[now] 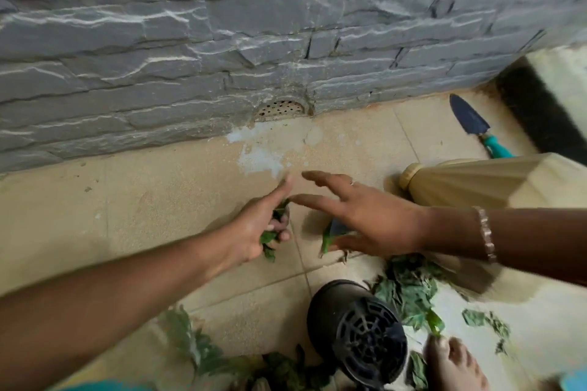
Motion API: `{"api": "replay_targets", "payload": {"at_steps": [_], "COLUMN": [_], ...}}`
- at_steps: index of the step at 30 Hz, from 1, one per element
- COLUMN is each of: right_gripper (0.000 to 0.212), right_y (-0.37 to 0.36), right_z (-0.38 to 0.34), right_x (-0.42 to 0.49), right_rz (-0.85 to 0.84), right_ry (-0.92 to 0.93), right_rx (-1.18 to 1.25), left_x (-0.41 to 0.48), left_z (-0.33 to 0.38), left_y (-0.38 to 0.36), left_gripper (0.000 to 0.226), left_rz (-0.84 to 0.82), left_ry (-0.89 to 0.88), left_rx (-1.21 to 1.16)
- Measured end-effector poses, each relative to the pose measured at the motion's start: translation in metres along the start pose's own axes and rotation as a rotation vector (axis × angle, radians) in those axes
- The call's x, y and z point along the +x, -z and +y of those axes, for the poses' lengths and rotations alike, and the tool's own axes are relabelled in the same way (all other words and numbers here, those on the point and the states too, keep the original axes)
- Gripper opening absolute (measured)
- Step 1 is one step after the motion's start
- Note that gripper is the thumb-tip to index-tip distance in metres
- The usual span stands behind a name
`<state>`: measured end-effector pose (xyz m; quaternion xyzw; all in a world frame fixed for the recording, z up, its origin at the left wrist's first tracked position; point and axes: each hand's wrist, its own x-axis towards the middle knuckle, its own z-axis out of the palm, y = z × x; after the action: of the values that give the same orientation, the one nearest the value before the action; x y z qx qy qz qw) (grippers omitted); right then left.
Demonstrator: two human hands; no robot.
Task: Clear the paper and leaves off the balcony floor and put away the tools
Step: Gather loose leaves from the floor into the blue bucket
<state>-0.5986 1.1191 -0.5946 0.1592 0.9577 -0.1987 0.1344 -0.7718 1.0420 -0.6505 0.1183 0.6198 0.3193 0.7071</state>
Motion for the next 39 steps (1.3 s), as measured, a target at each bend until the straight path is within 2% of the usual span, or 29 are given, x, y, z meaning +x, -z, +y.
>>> {"api": "replay_targets", "payload": {"at_steps": [2,5,9,12,15,18,21,23,24,28,31,35,37,39], "right_gripper": [0.066,0.055,0.060,0.072,0.077,0.076,0.073,0.077,0.079,0.090,0.101,0.118,0.124,0.126], "right_y": [0.011,-0.007,-0.072,-0.095,-0.096,-0.091,-0.083,-0.079,-0.077,-0.078,-0.086,-0.105,-0.114,-0.126], "right_z": [0.010,0.012,0.008,0.012,0.017,0.031,0.050,0.061,0.066,0.082,0.085,0.083,0.080,0.072], "right_x": [-0.039,-0.095,-0.123,-0.119,-0.118,-0.114,-0.105,-0.097,-0.093,-0.076,-0.064,-0.064,-0.073,-0.087], "right_rz": [-0.012,-0.115,-0.185,-0.089,-0.057,0.008,0.093,0.135,0.144,0.092,-0.050,-0.252,-0.336,-0.385], "right_ry": [-0.011,-0.136,-0.361,-0.535,-0.608,-0.623,-0.674,-0.700,-0.699,-0.598,-0.471,-0.293,-0.262,-0.240], "right_rx": [0.083,0.255,0.360,0.451,0.472,0.443,0.446,0.466,0.465,0.392,0.293,0.106,0.055,-0.022], "left_x": [0.001,0.007,0.027,0.044,0.051,0.056,0.056,0.054,0.053,0.058,0.066,0.069,0.071,0.071], "left_z": [0.008,0.003,-0.030,-0.053,-0.067,-0.066,-0.057,-0.052,-0.049,-0.043,-0.047,-0.053,-0.059,-0.065], "left_y": [-0.004,-0.016,-0.042,-0.057,-0.063,-0.067,-0.067,-0.066,-0.065,-0.069,-0.077,-0.090,-0.093,-0.092], "left_gripper": [0.042,0.026,0.006,0.009,0.012,0.027,0.032,0.036,0.045,0.103,0.119,0.111,0.089,0.061], "left_rz": [0.011,0.051,0.066,0.095,0.179,0.230,0.300,0.285,0.256,0.138,0.072,0.105,0.158,0.173], "left_ry": [0.049,0.153,0.171,0.073,-0.039,-0.191,-0.392,-0.498,-0.519,-0.484,-0.535,-0.483,-0.519,-0.635], "left_rx": [0.193,0.469,0.566,0.475,0.515,0.663,0.884,1.067,1.179,1.568,1.859,1.887,1.855,1.837]}}
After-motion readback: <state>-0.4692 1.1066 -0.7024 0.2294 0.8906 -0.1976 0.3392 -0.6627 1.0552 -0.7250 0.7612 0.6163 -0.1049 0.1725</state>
